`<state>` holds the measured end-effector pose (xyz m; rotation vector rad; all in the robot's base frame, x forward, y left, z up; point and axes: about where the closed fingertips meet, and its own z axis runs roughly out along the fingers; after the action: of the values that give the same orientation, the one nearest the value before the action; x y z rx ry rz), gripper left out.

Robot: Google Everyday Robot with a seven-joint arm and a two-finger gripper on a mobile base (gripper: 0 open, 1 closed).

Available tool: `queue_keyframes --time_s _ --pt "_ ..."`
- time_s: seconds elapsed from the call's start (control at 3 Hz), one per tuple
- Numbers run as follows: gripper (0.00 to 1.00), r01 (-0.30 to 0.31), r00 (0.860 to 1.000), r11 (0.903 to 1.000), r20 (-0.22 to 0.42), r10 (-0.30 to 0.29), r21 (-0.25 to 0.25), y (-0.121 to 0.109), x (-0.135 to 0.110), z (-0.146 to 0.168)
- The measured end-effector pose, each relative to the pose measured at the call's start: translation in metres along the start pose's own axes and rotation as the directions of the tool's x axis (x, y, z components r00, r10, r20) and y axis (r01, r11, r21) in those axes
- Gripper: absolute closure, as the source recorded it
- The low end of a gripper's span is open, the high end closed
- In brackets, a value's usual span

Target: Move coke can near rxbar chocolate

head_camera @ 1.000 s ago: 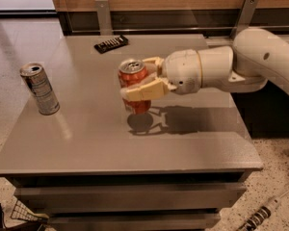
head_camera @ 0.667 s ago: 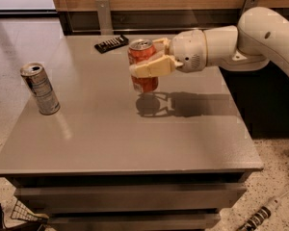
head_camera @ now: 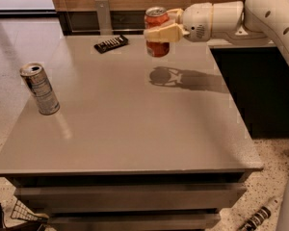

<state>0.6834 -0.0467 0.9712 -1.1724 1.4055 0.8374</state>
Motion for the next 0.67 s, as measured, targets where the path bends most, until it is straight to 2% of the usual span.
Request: queue_keyframes --time_s 0.33,0.67 --pt "1.0 0.019 1.0 0.9935 0.0 -0.02 0.112 -0.053 0.011 0.002" --pt "1.0 0.026 1.0 0.9781 0.007 -0.029 0.207 -0.108 0.037 0.012"
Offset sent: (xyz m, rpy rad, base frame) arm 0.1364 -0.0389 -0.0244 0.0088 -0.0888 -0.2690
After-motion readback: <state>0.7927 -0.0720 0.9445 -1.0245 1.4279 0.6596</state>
